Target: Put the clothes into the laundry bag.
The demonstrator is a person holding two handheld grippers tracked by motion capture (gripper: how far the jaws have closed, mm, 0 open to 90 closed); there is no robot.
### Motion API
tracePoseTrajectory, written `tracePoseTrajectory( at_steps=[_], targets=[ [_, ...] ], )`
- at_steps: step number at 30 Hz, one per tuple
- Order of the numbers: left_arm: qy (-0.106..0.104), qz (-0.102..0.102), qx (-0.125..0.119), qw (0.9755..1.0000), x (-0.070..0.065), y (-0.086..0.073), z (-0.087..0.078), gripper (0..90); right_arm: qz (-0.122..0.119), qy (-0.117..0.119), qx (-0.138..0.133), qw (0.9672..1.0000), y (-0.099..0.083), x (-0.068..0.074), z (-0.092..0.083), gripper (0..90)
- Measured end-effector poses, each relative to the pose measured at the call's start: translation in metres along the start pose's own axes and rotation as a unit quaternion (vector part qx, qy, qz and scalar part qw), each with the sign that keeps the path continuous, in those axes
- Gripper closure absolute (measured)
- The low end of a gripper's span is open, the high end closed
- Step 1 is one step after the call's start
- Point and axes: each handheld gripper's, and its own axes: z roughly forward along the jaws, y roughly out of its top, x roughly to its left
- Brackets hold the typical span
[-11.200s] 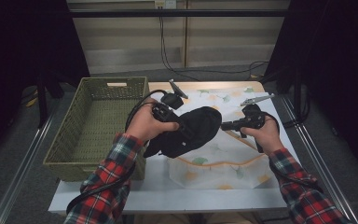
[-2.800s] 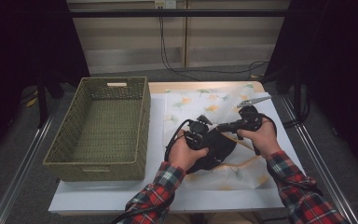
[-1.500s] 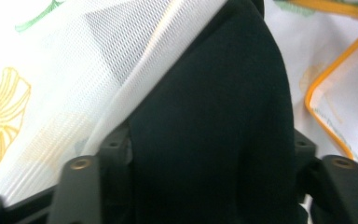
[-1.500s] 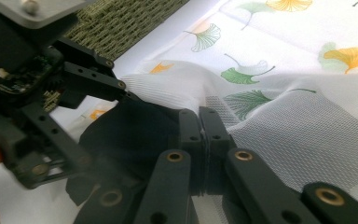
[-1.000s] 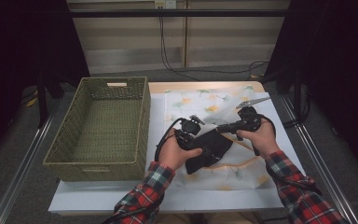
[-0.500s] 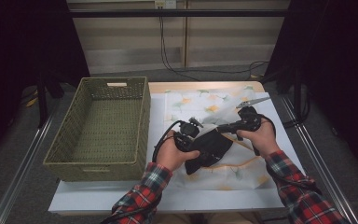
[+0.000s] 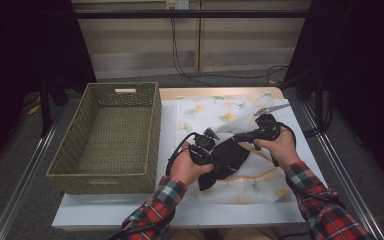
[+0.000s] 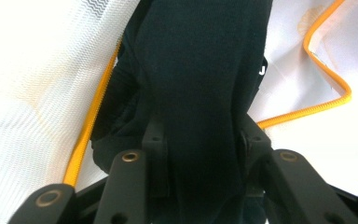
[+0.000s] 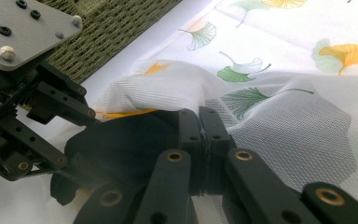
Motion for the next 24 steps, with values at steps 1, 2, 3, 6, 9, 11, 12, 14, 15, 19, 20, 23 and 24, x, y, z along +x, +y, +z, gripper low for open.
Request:
tracePoseTrajectory(
  at_steps=[1,2,3,6,9,11,12,14,15,19,20,23,24],
  targets=[
    [0.0,-0.002,-0.001,1.0,-0.001,0.0,0.0,64.1,0.0,0.0,0.0,1.0,0.0,0.0,0.0,90.0],
    [0.0,-0.002,-0.001,1.0,-0.001,0.0,0.0,65.0,0.0,0.0,0.0,1.0,0.0,0.0,0.0,90.0],
    [-0.002,-0.01,-0.009,0.9999,-0.002,0.001,0.001,65.9,-0.003,0.001,0.0,1.0,0.0,0.0,0.0,90.0],
    [-0.011,-0.012,-0.02,0.9997,-0.002,0.003,0.002,67.3,-0.002,0.001,0.001,1.0,0.001,0.001,0.0,90.0],
    [-0.012,-0.016,-0.032,0.9993,-0.003,0.007,0.002,69.0,-0.003,0.003,0.0,1.0,0.002,0.001,0.0,90.0],
    [-0.01,-0.019,-0.035,0.9991,-0.005,0.01,0.004,69.4,-0.002,0.003,0.0,1.0,0.001,0.001,-0.001,90.0],
    [-0.011,-0.017,-0.032,0.9993,-0.005,0.011,0.004,69.4,-0.002,0.004,0.0,1.0,0.001,0.001,0.0,90.0],
    [-0.011,-0.023,-0.041,0.9988,-0.007,0.014,0.006,69.6,-0.001,0.004,0.0,1.0,0.001,0.001,0.0,90.0],
    [-0.012,-0.022,-0.042,0.9988,-0.006,0.015,0.007,69.7,-0.002,0.004,0.0,1.0,0.001,0.001,0.0,90.0],
    [-0.01,-0.02,-0.043,0.9988,-0.005,0.019,0.007,69.7,-0.001,0.004,-0.001,1.0,0.0,0.001,-0.001,90.0],
    [-0.007,-0.023,-0.044,0.9987,-0.006,0.02,0.008,69.8,0.001,0.004,-0.001,1.0,0.0,0.001,-0.002,90.0],
    [-0.005,-0.022,-0.048,0.9986,-0.006,0.023,0.008,69.9,0.0,0.006,-0.002,1.0,0.0,0.001,-0.002,90.0],
    [-0.005,-0.022,-0.048,0.9986,-0.006,0.023,0.008,70.0,-0.001,0.004,-0.002,1.0,0.0,0.001,-0.002,90.0]
  ],
)
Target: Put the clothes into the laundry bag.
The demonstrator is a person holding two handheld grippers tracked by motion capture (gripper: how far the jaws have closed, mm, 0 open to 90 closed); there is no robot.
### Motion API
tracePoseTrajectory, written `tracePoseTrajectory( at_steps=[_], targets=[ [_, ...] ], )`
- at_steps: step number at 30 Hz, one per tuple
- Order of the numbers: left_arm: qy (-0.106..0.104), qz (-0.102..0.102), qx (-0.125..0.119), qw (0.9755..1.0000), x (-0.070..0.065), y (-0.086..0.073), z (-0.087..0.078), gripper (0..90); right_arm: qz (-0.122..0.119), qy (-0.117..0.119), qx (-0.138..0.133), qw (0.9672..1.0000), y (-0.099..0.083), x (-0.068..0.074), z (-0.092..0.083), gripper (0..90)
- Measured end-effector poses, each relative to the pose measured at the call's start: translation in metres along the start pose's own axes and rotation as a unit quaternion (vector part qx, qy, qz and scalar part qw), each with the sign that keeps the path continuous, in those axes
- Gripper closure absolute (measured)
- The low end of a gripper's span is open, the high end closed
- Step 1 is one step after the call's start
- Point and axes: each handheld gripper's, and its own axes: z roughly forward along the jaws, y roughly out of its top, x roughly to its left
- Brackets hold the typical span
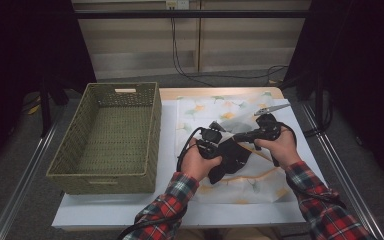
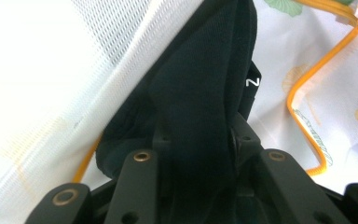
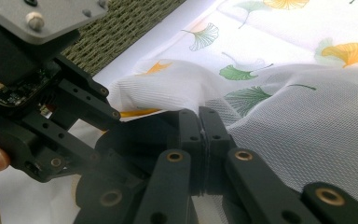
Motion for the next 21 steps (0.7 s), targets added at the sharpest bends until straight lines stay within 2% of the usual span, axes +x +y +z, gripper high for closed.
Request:
tracePoseTrajectory(
  at_steps=[3,5,7,10,19,21],
  targets=[
    [0.001,-0.005,-0.009,0.9999,-0.001,0.002,0.002,70.3,0.001,0.0,-0.001,1.0,0.0,0.0,0.0,90.0],
    [0.002,0.0,-0.006,1.0,0.0,0.004,0.002,70.4,0.001,0.0,0.0,1.0,0.0,0.0,0.0,90.0],
    [0.005,-0.005,-0.009,0.9999,-0.001,0.005,0.003,70.4,0.0,0.0,-0.001,1.0,0.001,0.001,-0.001,90.0],
    [0.006,0.002,-0.01,0.9999,0.001,0.006,0.004,70.4,0.001,0.001,-0.002,1.0,0.001,0.001,-0.001,90.0],
    [0.01,-0.007,-0.027,0.9996,0.004,0.012,0.005,70.5,0.001,0.0,-0.005,1.0,0.001,0.0,-0.002,90.0],
    [0.013,0.001,-0.032,0.9994,0.005,0.012,0.005,70.5,0.0,0.0,-0.005,1.0,0.001,0.0,-0.001,90.0]
  ],
)
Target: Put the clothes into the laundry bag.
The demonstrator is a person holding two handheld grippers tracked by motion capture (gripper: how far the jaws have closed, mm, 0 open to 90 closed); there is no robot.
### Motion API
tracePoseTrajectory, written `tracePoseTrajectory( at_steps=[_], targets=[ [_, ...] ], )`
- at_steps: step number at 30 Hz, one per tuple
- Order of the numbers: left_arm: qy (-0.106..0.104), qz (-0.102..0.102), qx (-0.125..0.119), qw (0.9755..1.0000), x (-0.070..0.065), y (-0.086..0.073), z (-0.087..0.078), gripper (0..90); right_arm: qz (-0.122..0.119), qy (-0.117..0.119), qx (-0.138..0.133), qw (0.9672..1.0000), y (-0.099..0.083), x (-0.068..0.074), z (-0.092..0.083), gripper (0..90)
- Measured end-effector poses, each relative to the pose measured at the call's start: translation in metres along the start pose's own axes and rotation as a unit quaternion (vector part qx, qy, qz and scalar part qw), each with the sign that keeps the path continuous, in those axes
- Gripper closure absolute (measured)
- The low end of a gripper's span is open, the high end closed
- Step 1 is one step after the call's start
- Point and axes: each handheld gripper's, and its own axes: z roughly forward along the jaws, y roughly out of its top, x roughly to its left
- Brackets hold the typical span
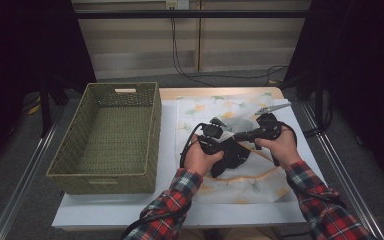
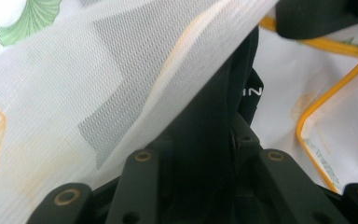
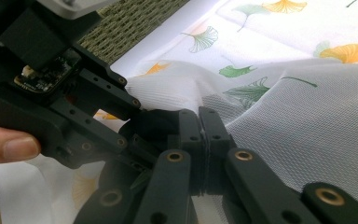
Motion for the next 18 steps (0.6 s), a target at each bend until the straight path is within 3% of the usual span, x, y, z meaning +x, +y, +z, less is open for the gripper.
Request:
tracePoseTrajectory(
  at_steps=[3,8,9,12,14,15,18],
  targets=[
    [0.006,-0.002,-0.014,0.9999,0.0011,0.0001,0.001,70.4,0.001,-0.001,0.0,1.0,-0.0002,0.0002,0.0,90.0],
    [0.0,-0.001,-0.009,1.0,0.0038,-0.0022,0.0025,66.0,0.003,-0.002,0.001,1.0,-0.0008,0.0005,-0.0001,90.0],
    [-0.009,0.003,-0.008,0.9999,0.0048,-0.0029,0.0017,63.7,0.004,-0.002,0.002,1.0,-0.001,0.0005,-0.0001,90.0],
    [-0.009,0.009,-0.011,0.9999,0.0045,-0.0043,-0.0007,57.0,0.001,-0.001,0.002,1.0,-0.0016,-0.0004,0.0001,90.0],
    [-0.009,-0.001,-0.018,0.9998,0.0031,-0.0049,-0.0015,53.7,0.002,-0.002,0.002,1.0,-0.0018,-0.0005,0.0004,90.0],
    [-0.009,0.012,-0.012,0.9998,0.0051,-0.0049,-0.0046,51.7,0.001,-0.002,0.002,1.0,-0.0019,-0.0007,0.0005,90.0],
    [-0.018,0.014,-0.007,0.9997,0.0065,-0.0059,-0.0074,47.8,0.003,-0.003,0.002,1.0,-0.0021,-0.0003,0.0013,90.0]
  ],
)
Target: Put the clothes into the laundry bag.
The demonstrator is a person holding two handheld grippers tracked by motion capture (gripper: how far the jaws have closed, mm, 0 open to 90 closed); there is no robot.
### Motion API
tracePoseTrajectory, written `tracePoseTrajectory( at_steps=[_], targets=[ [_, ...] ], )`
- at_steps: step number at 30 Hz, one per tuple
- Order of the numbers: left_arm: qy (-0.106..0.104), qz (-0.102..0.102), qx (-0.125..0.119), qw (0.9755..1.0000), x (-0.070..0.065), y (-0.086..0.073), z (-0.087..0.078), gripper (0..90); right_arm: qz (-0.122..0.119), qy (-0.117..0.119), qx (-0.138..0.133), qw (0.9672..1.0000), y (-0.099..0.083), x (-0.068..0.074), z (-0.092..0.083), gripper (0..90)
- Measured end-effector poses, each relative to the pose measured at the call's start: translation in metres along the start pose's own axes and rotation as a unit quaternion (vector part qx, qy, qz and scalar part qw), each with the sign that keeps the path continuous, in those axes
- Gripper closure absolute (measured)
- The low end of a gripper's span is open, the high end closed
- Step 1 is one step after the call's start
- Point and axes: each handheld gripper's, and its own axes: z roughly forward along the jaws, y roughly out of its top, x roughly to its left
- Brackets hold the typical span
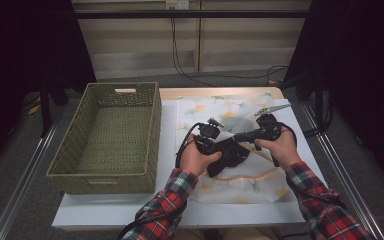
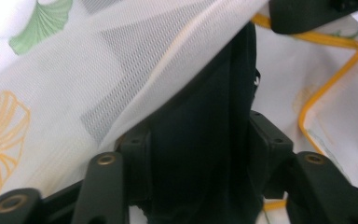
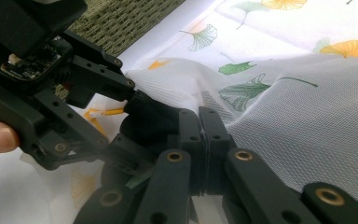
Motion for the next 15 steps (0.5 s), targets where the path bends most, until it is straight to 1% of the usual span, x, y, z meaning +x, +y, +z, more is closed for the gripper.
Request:
tracePoseTrajectory(
  at_steps=[1,2,3,4,5,7,8,9,11,12,13,15],
  targets=[
    [0.0,0.0,0.0,1.0,0.0,0.0,0.0,45.5,-0.002,0.0,0.001,1.0,0.0,0.0,0.0,90.0],
    [0.001,0.011,0.006,0.9999,0.0,-0.001,-0.003,43.2,-0.002,0.0,0.001,1.0,0.0,0.0,0.0,90.0],
    [0.002,0.01,0.003,0.9999,-0.001,-0.001,-0.004,40.7,-0.002,0.0,0.001,1.0,0.0,0.0,0.0,90.0],
    [0.0,0.013,0.007,0.9999,0.0,-0.001,-0.006,38.4,-0.002,0.0,0.002,1.0,0.0,0.0,0.0,90.0],
    [0.004,0.014,0.006,0.9999,-0.001,-0.002,-0.006,37.2,-0.002,-0.001,0.001,1.0,0.0,0.0,0.0,90.0],
    [0.005,0.018,0.01,0.9998,0.0,-0.002,-0.008,34.5,-0.002,-0.001,0.001,1.0,0.0,0.0,0.0,90.0],
    [0.0,0.019,0.009,0.9998,-0.001,-0.003,-0.01,32.5,-0.001,-0.002,0.003,1.0,0.0,0.0,0.0,90.0],
    [0.003,0.024,0.012,0.9996,-0.001,-0.003,-0.012,31.5,-0.001,-0.002,0.003,1.0,0.0,0.0,0.0,90.0],
    [0.005,0.025,0.014,0.9996,-0.001,-0.004,-0.013,30.1,-0.002,-0.002,0.004,1.0,0.0,0.0,0.0,90.0],
    [0.008,0.023,0.009,0.9997,-0.002,-0.004,-0.016,29.0,-0.001,-0.002,0.005,1.0,0.0,0.0,0.001,90.0],
    [0.009,0.03,0.014,0.9994,-0.002,-0.004,-0.017,28.4,-0.001,-0.002,0.005,1.0,0.0,0.0,0.001,90.0],
    [0.007,0.028,0.015,0.9995,-0.002,-0.005,-0.019,27.7,-0.001,-0.002,0.005,1.0,0.0,0.0,0.001,90.0]
  ],
)
